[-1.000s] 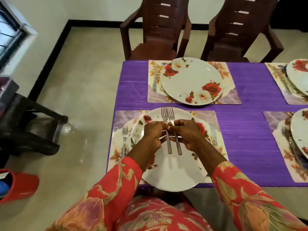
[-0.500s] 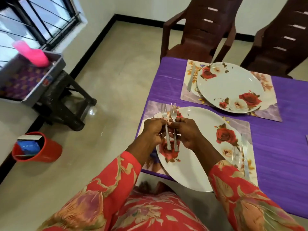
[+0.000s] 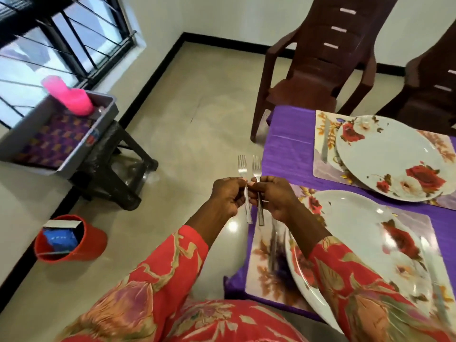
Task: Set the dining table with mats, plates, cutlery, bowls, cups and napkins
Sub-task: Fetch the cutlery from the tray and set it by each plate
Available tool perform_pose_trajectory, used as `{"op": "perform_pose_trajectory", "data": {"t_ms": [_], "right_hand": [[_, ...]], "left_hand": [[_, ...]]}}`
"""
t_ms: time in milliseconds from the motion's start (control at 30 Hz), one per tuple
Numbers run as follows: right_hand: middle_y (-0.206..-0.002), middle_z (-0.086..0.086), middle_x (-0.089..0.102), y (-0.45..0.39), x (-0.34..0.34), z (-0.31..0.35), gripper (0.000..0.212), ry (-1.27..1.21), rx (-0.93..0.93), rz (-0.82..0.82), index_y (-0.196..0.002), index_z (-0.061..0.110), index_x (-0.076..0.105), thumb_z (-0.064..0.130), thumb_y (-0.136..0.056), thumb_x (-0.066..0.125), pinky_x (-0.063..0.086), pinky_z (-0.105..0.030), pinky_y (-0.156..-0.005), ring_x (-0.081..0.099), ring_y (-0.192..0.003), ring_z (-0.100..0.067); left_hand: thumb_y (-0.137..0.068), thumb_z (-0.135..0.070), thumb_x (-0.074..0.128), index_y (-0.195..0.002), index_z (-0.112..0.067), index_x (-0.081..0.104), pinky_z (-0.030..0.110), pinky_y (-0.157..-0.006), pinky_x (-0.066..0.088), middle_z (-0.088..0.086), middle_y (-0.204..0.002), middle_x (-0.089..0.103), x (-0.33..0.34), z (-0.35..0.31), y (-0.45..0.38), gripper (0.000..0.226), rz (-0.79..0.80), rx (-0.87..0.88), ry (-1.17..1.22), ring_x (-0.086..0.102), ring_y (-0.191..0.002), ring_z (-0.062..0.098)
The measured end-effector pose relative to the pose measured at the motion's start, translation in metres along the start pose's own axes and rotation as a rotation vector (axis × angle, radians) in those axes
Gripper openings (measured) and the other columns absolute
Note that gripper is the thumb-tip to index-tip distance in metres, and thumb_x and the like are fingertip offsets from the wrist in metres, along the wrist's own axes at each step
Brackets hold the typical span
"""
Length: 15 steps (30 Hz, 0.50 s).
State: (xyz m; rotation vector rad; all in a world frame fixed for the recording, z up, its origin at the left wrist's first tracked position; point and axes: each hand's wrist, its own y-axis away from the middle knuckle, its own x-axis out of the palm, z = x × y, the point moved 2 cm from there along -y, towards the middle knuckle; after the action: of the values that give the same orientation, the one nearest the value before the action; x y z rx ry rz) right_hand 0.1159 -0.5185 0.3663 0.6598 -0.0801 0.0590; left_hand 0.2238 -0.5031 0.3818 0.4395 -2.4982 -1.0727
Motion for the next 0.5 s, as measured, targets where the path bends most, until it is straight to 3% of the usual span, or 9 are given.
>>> {"op": "perform_pose_trajectory", "data": {"t_ms": [133, 367, 500], "right_hand": [[-0.066, -0.003, 0.06, -0.022, 0.049, 0.007, 0.021, -0.079, 0.027, -0.05, -0.073, 0.014, 0.052, 0.001, -0.085, 0.063, 0.052, -0.026, -0.06, 0.059, -0.054, -0.012], [-0.072, -0.007, 0.062, -0.064, 0.13, 0.02, 0.009, -0.124, 0.038, -0.079, -0.086, 0.008, 0.058, 0.001, -0.085, 0.063, 0.054, -0.026, -0.062, 0.061, -0.058, -0.014], [-0.075, -0.008, 0.061, -0.086, 0.158, 0.032, 0.016, -0.127, 0.05, -0.073, -0.099, 0.005, 0.058, 0.002, -0.085, 0.064, 0.055, -0.026, -0.062, 0.06, -0.062, -0.016]], "left_hand": [[-0.087, 0.004, 0.053, -0.079, -0.005, 0.062, 0.021, -0.052, 0.051, 0.01, -0.073, 0.064, -0.033, -0.041, -0.029, 0.016, 0.024, -0.018, -0.117, 0.057, -0.066, 0.019], [-0.086, 0.008, 0.053, -0.073, -0.005, 0.061, 0.02, -0.047, 0.051, 0.005, -0.057, 0.065, -0.088, -0.109, -0.07, 0.02, 0.065, -0.037, -0.192, 0.058, -0.056, 0.018], [-0.088, 0.007, 0.053, -0.071, -0.006, 0.059, 0.02, -0.048, 0.052, 0.003, -0.051, 0.064, -0.105, -0.137, -0.091, 0.022, 0.075, -0.051, -0.184, 0.058, -0.048, 0.014]]}}
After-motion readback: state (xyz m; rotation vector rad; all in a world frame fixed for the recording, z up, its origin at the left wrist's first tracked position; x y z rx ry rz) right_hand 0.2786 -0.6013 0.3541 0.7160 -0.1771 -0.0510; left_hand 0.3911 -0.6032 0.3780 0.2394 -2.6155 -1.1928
